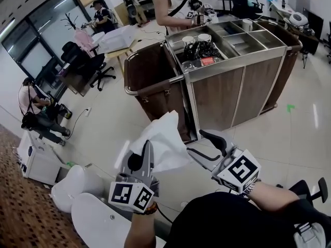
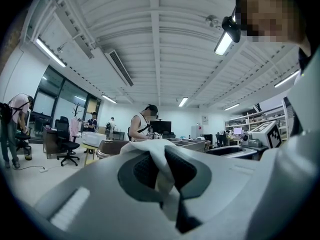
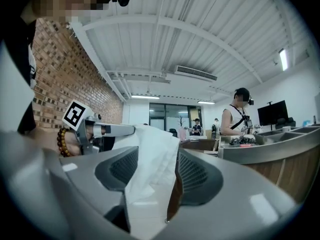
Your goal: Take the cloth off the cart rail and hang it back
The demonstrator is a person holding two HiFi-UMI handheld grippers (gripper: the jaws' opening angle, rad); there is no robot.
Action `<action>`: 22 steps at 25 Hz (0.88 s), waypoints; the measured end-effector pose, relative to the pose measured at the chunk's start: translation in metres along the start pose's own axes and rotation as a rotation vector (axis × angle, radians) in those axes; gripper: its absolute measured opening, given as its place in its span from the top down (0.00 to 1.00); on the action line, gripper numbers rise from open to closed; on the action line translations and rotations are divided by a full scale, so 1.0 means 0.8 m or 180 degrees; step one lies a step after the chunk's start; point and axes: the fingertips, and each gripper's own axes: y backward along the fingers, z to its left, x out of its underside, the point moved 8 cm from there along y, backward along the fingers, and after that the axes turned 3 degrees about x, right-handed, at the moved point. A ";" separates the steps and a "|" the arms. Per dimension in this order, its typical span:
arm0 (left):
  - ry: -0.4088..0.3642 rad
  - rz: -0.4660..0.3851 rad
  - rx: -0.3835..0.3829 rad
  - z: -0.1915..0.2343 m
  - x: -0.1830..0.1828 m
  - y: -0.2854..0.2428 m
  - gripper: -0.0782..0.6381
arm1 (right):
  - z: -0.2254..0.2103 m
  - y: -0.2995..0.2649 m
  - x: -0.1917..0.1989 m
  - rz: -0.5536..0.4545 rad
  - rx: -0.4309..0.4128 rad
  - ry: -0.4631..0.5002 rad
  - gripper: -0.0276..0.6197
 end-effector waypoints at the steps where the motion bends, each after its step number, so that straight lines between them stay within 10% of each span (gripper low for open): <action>1: -0.0005 -0.0008 -0.0020 0.001 -0.003 -0.004 0.87 | -0.005 0.004 0.000 0.0003 -0.0002 0.0017 0.57; 10: -0.0041 -0.0116 -0.0102 0.016 -0.053 -0.058 0.87 | -0.063 0.028 0.020 -0.0249 -0.0140 0.0492 0.57; 22: -0.0082 -0.0103 0.0046 0.076 -0.136 -0.146 0.87 | -0.088 0.015 0.001 -0.0121 0.0078 0.0202 0.57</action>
